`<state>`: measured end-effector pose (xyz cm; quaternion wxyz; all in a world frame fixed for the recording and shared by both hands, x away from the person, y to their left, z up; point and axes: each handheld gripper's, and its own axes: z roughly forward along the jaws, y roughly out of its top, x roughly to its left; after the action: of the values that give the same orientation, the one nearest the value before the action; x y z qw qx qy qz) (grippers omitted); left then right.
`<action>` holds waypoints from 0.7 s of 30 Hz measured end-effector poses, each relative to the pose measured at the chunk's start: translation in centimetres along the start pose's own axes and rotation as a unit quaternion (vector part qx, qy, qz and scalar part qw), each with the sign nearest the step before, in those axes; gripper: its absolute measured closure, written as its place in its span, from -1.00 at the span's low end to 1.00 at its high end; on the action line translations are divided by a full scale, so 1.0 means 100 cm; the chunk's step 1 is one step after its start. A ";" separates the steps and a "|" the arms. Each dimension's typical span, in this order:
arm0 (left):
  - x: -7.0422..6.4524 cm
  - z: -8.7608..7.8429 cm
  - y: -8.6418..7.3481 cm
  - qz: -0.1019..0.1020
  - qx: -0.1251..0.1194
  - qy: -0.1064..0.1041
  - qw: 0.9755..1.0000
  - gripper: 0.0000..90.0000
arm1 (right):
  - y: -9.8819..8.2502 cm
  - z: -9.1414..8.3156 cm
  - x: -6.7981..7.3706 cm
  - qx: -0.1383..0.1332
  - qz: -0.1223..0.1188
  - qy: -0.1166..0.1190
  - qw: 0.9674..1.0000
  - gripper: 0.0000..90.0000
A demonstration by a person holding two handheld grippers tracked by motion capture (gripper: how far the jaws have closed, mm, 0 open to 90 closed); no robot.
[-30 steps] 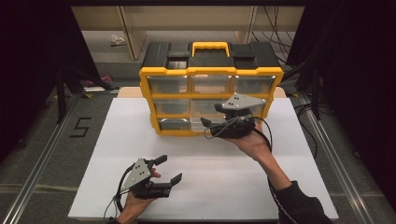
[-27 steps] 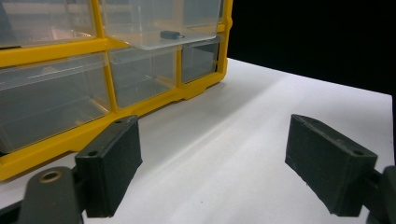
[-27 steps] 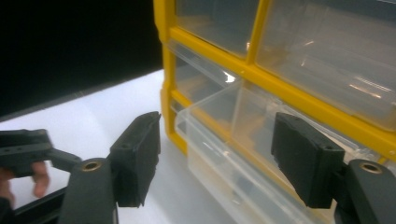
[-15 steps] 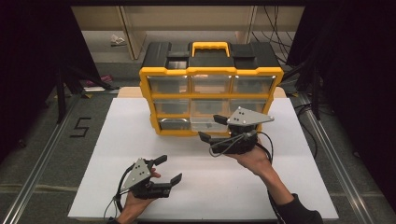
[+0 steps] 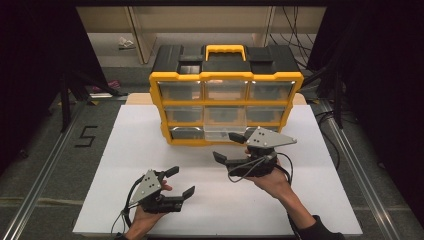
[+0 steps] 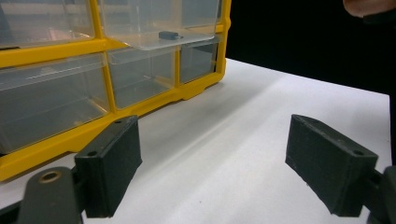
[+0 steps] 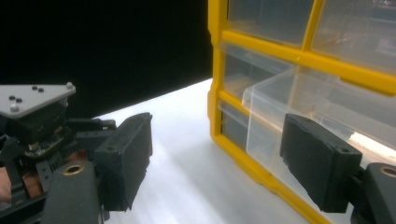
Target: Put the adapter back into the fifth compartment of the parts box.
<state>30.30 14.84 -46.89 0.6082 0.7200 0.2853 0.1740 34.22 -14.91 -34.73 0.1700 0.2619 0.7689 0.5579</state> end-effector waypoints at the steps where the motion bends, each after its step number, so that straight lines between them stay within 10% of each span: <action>1: -0.001 0.000 0.000 -0.004 0.000 -0.006 1.000 -0.61 | -0.002 0.000 0.000 0.001 0.002 0.001 1.000 -0.42; 21: -0.001 0.001 0.000 -0.006 0.003 -0.010 1.000 -0.61 | -0.035 -0.007 -0.004 0.001 0.011 -0.002 1.000 -0.44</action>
<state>30.25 14.71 -46.92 0.6098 0.7217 0.2846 0.1623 33.38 -16.50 -37.86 0.1654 0.2716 0.7661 0.5586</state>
